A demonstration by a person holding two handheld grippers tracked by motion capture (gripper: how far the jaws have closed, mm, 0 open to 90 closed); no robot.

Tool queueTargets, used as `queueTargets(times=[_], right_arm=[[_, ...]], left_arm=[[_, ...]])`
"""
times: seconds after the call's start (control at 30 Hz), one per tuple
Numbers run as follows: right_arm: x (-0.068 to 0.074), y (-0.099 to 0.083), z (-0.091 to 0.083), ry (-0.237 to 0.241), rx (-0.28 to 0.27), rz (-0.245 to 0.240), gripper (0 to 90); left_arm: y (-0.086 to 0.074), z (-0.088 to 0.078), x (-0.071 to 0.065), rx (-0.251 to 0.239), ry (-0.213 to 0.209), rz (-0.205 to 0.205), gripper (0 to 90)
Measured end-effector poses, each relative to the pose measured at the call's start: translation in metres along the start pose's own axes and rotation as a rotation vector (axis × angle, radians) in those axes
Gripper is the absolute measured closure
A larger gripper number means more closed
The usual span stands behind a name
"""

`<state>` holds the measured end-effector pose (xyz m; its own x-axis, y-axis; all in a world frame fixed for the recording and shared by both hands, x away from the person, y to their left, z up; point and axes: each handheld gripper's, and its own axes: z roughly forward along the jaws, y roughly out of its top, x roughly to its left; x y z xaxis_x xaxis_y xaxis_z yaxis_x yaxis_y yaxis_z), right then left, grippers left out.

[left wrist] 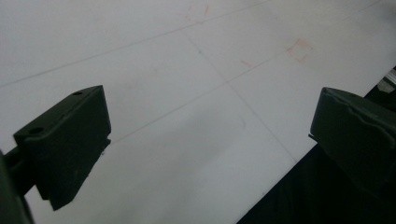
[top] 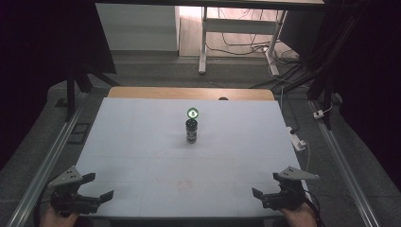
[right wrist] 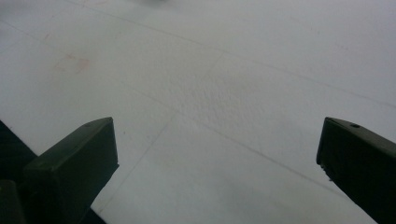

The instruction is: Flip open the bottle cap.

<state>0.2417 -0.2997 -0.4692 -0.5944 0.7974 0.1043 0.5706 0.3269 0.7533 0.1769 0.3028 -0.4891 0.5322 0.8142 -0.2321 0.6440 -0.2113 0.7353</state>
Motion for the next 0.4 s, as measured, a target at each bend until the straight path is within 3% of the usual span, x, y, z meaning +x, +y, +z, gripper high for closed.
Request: queueTargets(times=[0.23, 0.4], right_arm=[[-0.0029, -0.0081, -0.0098, -0.007, 0.013, 0.011, 0.0], [-0.0037, -0.0083, -0.0088, -0.007, 0.030, 0.020, 0.0]], left_arm=[[-0.0073, -0.0033, 0.0010, 0.035, 0.044, -0.017, 0.0], [-0.0067, -0.0033, 0.0028, 0.033, 0.034, -0.030, 0.0]])
